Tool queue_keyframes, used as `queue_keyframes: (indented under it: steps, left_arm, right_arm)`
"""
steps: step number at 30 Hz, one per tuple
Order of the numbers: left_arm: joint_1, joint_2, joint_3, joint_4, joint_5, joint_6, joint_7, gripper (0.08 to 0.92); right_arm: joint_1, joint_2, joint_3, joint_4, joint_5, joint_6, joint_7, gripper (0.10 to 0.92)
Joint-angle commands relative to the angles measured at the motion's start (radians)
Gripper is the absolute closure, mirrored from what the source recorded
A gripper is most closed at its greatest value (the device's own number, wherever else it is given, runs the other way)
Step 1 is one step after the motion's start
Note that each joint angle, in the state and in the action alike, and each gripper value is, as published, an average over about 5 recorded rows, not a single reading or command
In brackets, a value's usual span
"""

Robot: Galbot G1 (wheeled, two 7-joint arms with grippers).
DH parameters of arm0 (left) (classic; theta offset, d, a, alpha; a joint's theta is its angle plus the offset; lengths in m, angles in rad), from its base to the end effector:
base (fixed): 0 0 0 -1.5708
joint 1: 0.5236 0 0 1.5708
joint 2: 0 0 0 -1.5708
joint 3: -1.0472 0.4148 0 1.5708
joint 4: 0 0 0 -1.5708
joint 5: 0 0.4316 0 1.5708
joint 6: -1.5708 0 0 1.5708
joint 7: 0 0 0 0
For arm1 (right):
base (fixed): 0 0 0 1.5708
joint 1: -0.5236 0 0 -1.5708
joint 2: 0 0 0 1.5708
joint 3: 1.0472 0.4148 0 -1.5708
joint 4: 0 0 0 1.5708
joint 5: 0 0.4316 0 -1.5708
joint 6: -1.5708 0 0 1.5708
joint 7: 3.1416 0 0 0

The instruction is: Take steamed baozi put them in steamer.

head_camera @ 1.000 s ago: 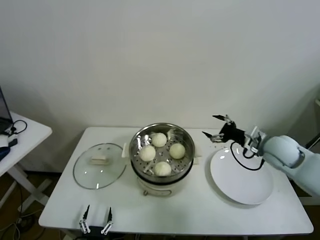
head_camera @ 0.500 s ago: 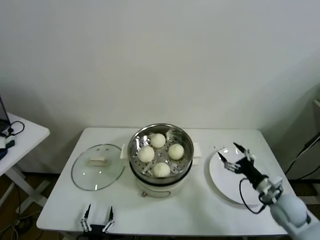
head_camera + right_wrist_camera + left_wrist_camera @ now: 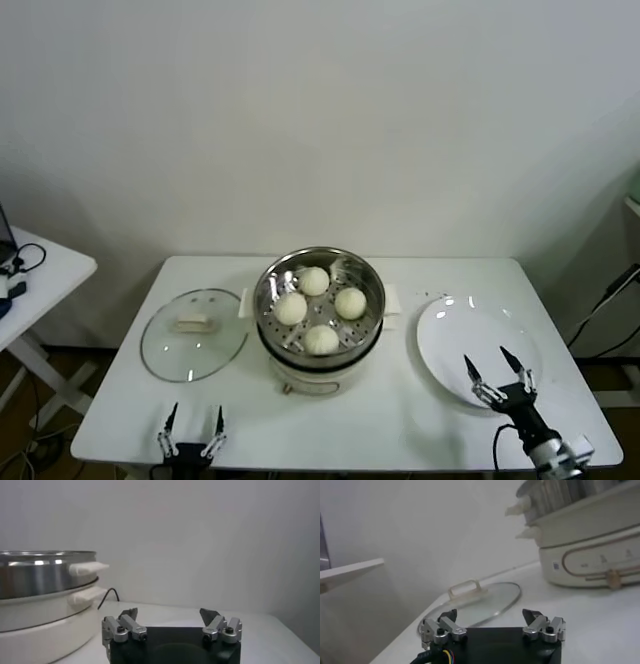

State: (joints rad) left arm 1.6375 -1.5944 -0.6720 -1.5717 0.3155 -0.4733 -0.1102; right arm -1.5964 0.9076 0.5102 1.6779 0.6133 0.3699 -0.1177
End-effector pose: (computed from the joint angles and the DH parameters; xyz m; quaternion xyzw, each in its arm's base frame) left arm 0.1232 0.0540 -0.5830 0.0437 -0.9833 -0.1657 0.0607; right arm 0.2125 -0.2224 -0.4748 0.1029 -0.9934 0.0025 0.0508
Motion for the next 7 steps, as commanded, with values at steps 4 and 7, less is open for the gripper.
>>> queue_keyframes:
  steps: [4, 7]
  left_arm:
    - [-0.003, 0.001, -0.002, -0.038, -0.076, -0.009, 0.02, 0.177]
    - [-0.003, 0.001, -0.002, -0.038, -0.076, -0.009, 0.021, 0.177]
  right_arm:
    - [-0.104, 0.078, 0.042, -0.005, 0.001, 0.047, 0.007, 0.203]
    - [-0.101, 0.079, 0.039, -0.005, 0.0, 0.045, 0.007, 0.203]
